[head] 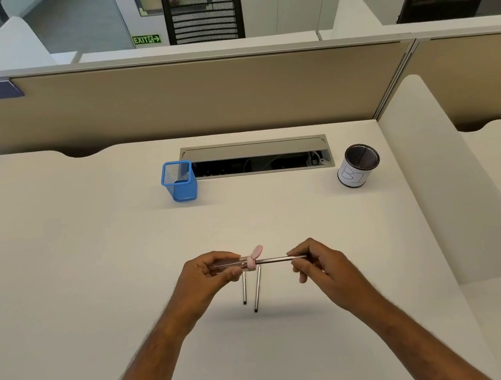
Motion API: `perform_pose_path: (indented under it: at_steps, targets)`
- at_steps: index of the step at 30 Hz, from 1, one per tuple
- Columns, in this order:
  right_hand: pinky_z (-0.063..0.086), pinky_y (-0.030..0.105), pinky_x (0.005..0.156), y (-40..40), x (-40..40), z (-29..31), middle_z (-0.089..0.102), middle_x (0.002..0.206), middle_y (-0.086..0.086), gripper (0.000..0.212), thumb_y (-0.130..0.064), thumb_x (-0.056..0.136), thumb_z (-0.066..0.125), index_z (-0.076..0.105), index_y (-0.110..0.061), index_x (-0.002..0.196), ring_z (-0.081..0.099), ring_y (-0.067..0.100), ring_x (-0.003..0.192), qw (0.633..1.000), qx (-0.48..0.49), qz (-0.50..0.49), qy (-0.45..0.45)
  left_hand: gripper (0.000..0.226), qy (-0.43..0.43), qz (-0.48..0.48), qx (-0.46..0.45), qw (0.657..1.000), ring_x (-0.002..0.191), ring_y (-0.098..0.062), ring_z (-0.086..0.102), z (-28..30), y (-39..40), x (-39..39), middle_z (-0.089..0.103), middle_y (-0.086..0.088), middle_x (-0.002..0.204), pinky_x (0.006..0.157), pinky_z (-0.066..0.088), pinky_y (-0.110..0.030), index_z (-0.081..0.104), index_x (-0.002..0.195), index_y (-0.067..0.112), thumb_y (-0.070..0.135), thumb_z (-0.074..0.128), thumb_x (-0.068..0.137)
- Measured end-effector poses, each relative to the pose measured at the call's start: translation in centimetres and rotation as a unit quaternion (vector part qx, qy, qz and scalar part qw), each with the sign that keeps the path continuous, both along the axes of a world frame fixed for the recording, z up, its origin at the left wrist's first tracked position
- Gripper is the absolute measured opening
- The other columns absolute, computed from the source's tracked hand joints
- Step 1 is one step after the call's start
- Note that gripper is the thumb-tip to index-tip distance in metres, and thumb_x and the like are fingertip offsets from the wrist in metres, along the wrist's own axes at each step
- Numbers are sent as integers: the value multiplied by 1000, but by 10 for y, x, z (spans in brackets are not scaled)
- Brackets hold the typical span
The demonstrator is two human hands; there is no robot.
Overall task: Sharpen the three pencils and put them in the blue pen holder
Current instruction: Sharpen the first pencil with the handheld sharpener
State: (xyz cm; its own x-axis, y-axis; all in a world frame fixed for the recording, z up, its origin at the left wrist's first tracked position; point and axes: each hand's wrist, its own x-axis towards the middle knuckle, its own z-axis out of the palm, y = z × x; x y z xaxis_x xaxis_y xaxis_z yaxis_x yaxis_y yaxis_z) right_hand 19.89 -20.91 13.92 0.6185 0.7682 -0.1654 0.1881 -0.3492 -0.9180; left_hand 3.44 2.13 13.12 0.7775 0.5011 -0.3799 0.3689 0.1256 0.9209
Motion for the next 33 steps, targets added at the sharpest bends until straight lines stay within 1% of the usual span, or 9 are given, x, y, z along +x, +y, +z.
perform_pose_path:
  at_steps: [2,5,12,15,20,24,26,29,33]
  targets:
    - [48,23,69,0,-1,0,70,93,-9,17,-17,104,66,74,-30,108,71,17,84,998,2,-23,-51,22,0,-1,5,1000,94,-14,82,2,0,1,87,-3,102,86,63,-22,83,111,16,10,86,89]
    - [49,23,67,-2,-1,-1,72,95,-11,18,-16,102,68,76,-30,109,71,18,85,996,-5,-21,-92,22,-2,-2,12,1000,95,-14,82,4,1,2,87,-1,103,83,63,-19,83,110,17,9,86,89]
    - [47,29,62,-1,7,1,62,61,10,28,-22,109,56,72,-23,86,54,14,53,999,-33,14,-11,24,-8,-12,-8,1000,101,-14,83,2,-4,-2,87,-3,105,87,63,-19,82,110,12,1,85,88]
    - [47,30,65,0,8,1,58,50,8,37,-30,112,51,72,-17,84,51,17,49,997,-59,28,37,25,-8,-16,-8,1000,102,-15,83,1,-7,-2,87,-4,105,86,62,-18,82,109,12,-1,84,88]
    - [45,29,60,-1,8,-2,61,63,-2,30,-28,113,49,76,-22,102,51,16,54,997,-34,12,61,23,-6,-21,8,1000,100,-14,83,2,-6,1,87,-2,105,85,62,-18,82,110,13,5,86,88]
    - [55,36,78,-3,5,3,66,87,-7,21,-29,106,62,60,-37,125,67,25,71,997,-12,9,72,24,-7,-2,4,1000,96,-13,82,1,-5,2,87,-2,104,86,62,-21,82,112,12,7,86,89]
    - [56,44,84,-4,5,5,67,98,-10,27,-25,103,68,59,-43,121,73,23,77,998,-8,-12,66,24,-7,-1,10,1000,97,-14,82,1,-3,2,87,-2,105,87,62,-21,82,113,13,8,86,89]
    - [57,50,85,-5,4,5,75,96,-4,24,-13,102,69,70,-37,108,75,22,78,998,14,-38,42,24,-9,1,9,1000,96,-15,82,1,-2,1,87,-2,103,85,63,-21,82,111,13,7,86,89]
    - [58,43,82,-4,0,7,78,86,1,17,-9,100,70,76,-24,102,75,22,76,997,34,-61,19,23,-9,3,17,1000,99,-21,82,1,0,0,87,-3,104,92,63,-29,83,110,17,12,87,88]
